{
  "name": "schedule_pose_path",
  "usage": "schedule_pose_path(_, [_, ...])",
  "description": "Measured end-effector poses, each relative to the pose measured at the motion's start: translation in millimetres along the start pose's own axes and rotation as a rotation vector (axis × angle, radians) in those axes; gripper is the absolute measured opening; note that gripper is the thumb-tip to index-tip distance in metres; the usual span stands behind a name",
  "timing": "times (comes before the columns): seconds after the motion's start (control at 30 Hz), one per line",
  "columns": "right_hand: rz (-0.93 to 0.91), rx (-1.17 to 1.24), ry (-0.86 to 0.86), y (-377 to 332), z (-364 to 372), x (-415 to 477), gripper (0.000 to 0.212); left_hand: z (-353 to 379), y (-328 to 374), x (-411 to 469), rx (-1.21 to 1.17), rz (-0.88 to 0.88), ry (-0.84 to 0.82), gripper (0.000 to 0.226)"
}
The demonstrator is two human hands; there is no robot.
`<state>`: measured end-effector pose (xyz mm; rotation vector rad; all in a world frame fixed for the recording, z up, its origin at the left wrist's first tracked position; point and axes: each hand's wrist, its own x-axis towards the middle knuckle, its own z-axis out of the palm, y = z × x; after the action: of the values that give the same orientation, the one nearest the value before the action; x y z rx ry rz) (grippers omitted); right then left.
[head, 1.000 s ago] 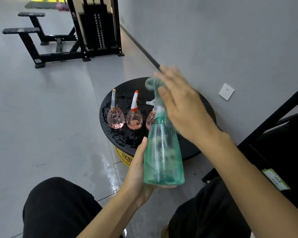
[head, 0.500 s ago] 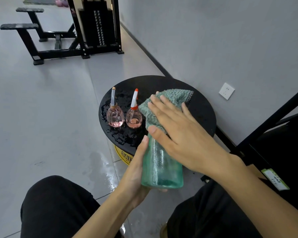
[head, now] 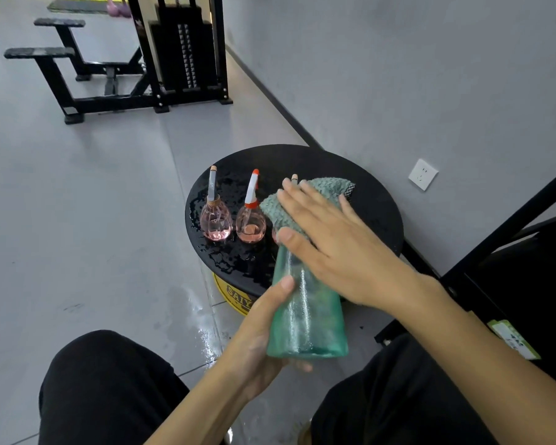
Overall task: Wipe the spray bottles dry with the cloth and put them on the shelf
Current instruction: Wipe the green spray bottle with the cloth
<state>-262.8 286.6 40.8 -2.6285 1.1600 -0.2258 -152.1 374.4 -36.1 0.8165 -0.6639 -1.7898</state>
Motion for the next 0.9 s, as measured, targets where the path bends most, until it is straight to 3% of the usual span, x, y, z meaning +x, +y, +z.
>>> schedule_pose_path(0.17, [0.118, -0.115, 0.069, 23, -9, 22, 0.071, 2, -1, 0, -0.017, -0.04, -0.003, 0.073])
schedule_pose_path(0.4, [-0.007, 0.095, -0.009, 6, 10, -7, 0.067, -8, 4, -3, -0.008, -0.042, -0.031, 0.072])
schedule_pose_path(0.53, [0.04, 0.032, 0.033, 19, 2, 7, 0.064, -5, 4, -7, 0.046, -0.061, -0.068, 0.067])
schedule_pose_path(0.63, [0.08, 0.026, 0.07, 27, -6, 19, 0.059, -3, 3, -7, 0.044, -0.063, -0.064, 0.076])
schedule_pose_path(0.9, [-0.019, 0.171, 0.066, 19, 6, 1, 0.066, -5, 12, -6, 0.077, -0.066, -0.054, 0.089])
